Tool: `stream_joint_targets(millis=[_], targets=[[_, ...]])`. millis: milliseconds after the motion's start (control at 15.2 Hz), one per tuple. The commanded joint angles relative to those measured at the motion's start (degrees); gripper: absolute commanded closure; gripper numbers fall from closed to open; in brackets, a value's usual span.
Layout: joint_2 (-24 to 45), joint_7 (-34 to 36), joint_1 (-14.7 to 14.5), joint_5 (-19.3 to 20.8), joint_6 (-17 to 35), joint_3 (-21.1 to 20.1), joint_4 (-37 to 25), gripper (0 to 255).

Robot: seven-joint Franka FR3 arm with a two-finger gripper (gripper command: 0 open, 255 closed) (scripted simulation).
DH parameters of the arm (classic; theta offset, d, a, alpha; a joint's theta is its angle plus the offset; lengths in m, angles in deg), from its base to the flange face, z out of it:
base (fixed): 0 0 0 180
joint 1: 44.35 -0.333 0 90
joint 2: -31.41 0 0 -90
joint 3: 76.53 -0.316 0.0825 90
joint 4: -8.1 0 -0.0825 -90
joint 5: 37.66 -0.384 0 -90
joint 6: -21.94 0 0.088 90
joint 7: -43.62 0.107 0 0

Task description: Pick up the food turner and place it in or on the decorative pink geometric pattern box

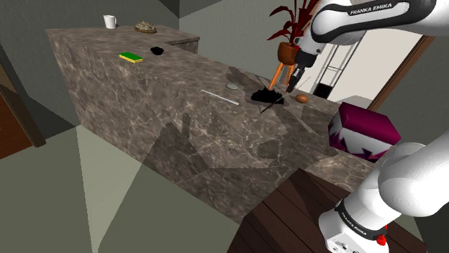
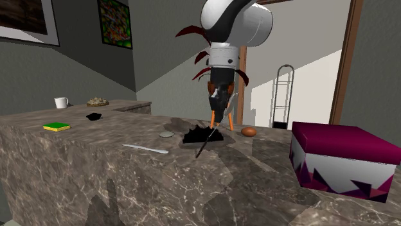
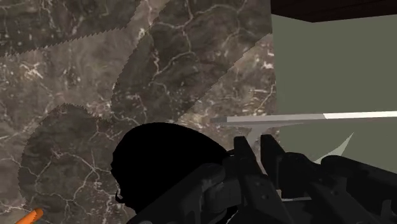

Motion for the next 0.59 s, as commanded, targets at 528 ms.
stream_joint_targets(millis=[528], targets=[[-0.94, 0.26, -0.16, -0.05, -7.8, -0.59, -6.87, 255]])
